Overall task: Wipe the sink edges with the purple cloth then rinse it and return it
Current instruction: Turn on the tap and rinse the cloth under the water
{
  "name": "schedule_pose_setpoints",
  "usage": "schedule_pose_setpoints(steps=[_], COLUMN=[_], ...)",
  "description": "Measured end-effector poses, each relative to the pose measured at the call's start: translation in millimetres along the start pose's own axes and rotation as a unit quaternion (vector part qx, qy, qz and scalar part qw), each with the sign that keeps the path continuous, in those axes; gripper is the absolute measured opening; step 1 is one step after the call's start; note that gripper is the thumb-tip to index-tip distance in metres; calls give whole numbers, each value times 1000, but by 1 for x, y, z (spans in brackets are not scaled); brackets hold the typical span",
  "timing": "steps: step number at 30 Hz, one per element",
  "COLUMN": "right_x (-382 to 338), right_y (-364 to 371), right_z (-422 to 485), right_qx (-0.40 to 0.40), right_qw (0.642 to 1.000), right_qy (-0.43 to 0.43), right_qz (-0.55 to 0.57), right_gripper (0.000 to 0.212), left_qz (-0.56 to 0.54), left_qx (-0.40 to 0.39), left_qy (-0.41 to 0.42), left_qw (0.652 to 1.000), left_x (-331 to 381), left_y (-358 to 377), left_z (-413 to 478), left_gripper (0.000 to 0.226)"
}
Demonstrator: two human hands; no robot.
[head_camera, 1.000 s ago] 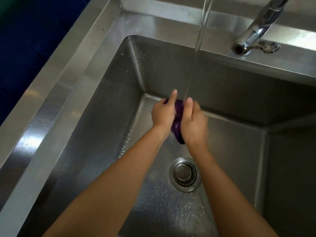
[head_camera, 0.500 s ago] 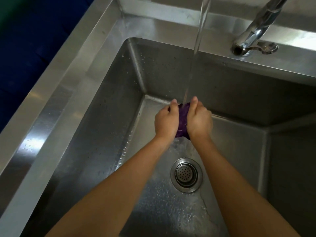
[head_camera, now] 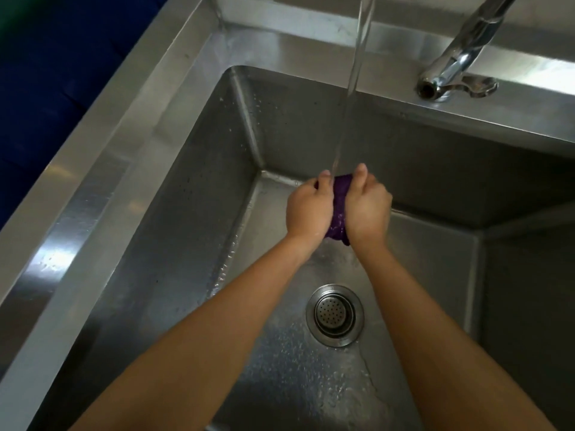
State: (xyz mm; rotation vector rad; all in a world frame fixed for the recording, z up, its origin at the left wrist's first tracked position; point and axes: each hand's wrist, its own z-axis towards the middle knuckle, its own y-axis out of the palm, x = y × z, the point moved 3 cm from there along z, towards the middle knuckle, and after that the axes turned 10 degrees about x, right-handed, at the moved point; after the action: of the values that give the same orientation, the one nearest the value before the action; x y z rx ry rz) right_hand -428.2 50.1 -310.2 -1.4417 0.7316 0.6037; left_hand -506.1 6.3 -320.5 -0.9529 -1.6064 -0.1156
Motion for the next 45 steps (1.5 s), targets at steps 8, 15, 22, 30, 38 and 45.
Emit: schedule_pose_setpoints(steps=[8,15,22,30,38,45], right_x=[-16,1,-1,18,8,-42], right_y=[0,15,5,-11,-14,-18], right_z=[-22,12,5,-26,-24,-40], right_qx=[9,-2,-123,-171,-226,-93], right_qw=[998,999,967,956,953,987], right_qy=[-64,-24,-202,-75,85,-133], right_qz=[2,-24,94,225,185,-5], right_gripper=[48,49,19,19,29,24], left_qz=[-71,16,-199,-185,-246,-244], left_qx=[-30,-1,-255,-169,-154,-174], left_qy=[-86,33,-296,-240,-150,-223], left_qw=[993,999,898,938,945,928], left_x=[-7,0,-34,-29,-2,-10], left_y=[3,-7,-28,-13,-18,-7], left_z=[34,9,12,21,14,10], left_gripper=[41,34,63,14,27,52])
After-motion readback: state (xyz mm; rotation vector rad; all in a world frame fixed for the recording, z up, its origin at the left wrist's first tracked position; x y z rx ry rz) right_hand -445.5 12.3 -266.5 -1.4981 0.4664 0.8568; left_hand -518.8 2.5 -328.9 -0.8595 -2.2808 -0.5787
